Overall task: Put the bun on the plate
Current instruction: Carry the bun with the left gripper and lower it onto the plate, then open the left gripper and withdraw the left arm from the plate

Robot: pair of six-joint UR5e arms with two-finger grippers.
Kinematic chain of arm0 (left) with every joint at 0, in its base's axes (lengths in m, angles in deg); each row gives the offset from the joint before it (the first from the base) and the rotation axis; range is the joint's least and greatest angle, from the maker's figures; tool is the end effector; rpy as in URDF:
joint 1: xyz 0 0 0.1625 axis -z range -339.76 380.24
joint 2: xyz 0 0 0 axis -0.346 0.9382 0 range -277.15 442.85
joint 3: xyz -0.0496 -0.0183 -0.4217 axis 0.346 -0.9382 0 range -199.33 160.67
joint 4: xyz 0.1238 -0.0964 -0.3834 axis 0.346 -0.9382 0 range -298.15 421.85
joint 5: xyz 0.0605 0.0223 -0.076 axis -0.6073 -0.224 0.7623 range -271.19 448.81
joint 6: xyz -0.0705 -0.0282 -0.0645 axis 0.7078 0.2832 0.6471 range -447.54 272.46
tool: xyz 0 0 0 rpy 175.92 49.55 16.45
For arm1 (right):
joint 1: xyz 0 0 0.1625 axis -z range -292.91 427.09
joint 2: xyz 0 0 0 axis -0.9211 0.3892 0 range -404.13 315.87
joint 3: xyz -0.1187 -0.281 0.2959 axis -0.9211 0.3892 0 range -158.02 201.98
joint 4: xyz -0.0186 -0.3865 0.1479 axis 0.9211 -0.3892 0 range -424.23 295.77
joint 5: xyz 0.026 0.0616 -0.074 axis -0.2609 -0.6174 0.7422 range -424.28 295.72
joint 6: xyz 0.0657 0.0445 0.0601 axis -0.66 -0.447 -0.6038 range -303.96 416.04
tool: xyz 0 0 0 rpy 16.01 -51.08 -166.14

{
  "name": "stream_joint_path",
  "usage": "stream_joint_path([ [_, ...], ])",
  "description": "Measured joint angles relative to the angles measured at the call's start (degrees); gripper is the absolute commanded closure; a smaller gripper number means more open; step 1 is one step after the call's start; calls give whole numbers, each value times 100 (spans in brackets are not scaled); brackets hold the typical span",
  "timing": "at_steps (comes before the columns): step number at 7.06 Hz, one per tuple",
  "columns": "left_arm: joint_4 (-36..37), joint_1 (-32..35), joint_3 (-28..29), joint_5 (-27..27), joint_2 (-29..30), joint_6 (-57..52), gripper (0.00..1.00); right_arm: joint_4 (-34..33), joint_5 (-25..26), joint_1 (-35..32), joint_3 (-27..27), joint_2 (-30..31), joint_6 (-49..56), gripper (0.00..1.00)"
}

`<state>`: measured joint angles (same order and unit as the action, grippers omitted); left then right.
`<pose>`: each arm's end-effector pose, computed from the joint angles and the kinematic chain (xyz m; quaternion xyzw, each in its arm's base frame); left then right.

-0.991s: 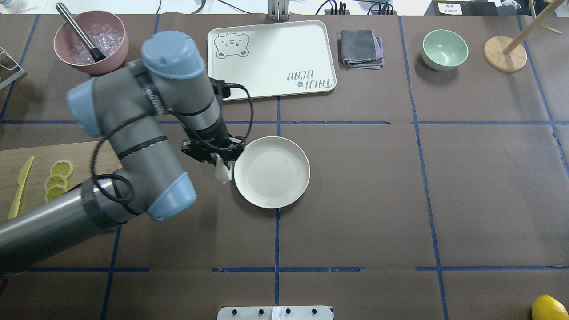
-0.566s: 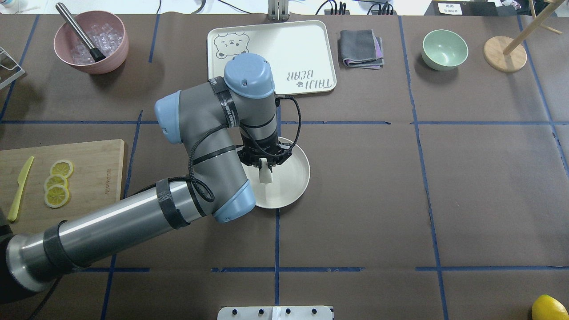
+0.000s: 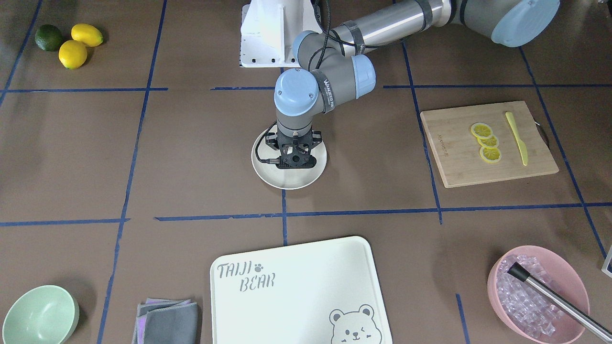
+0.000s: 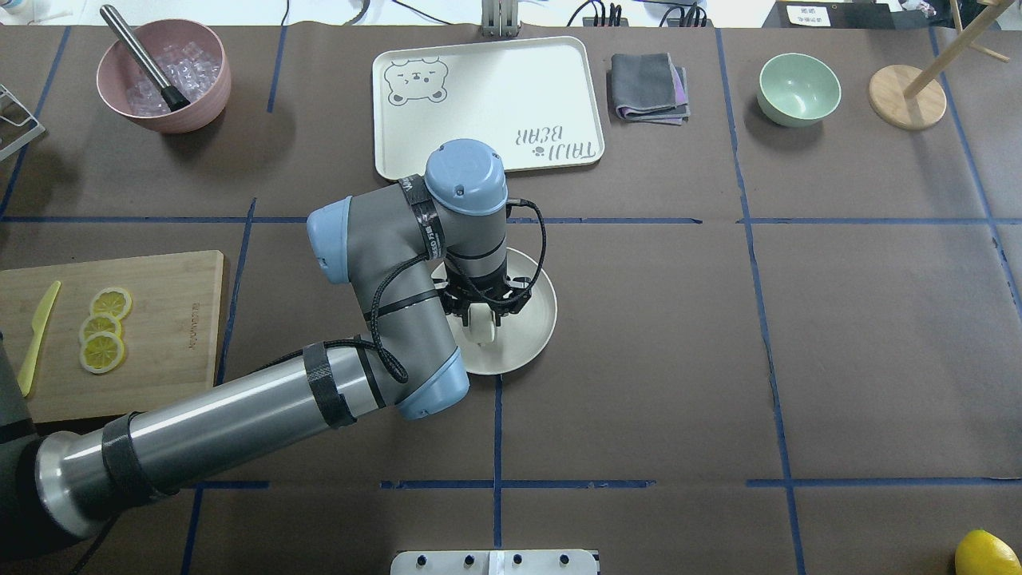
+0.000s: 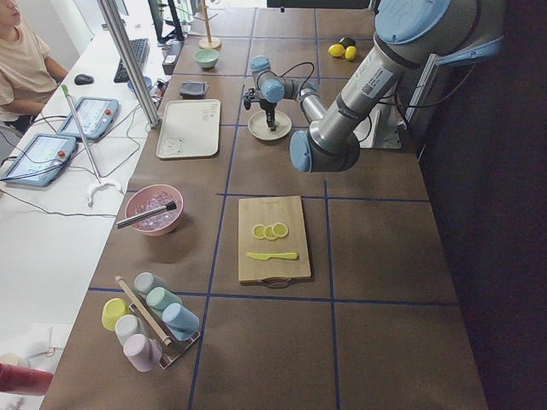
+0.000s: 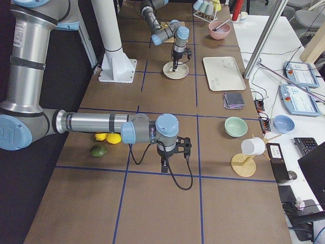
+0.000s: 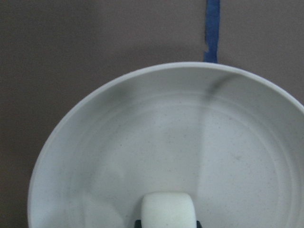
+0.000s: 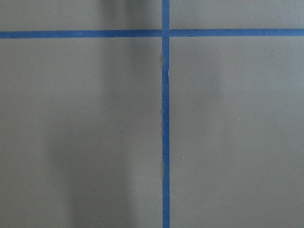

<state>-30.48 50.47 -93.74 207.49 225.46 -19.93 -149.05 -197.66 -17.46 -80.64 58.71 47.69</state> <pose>0.6338 -0.4682 0.1888 -0.0645 0.3957 0.0209 0.9159 0.0264 -0.4078 0.6418 -0.0044 -0.3714 0.0075 0.9284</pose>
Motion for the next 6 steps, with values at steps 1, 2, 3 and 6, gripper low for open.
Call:
stream_joint_path([
  [1,-1,-4,-5,-2,-2,4,1,0,0,0,-2,0,0,0],
  [2,4,-6,-27,3,-3,6,1,0,1,0,-3,-1,0,0],
  [3,33,13,-140,27,-16,2,1,0,1,0,-3,-1,0,0],
  [6,521,411,-1455,521,-788,-317,1,0,5,0,-17,1,0,0],
])
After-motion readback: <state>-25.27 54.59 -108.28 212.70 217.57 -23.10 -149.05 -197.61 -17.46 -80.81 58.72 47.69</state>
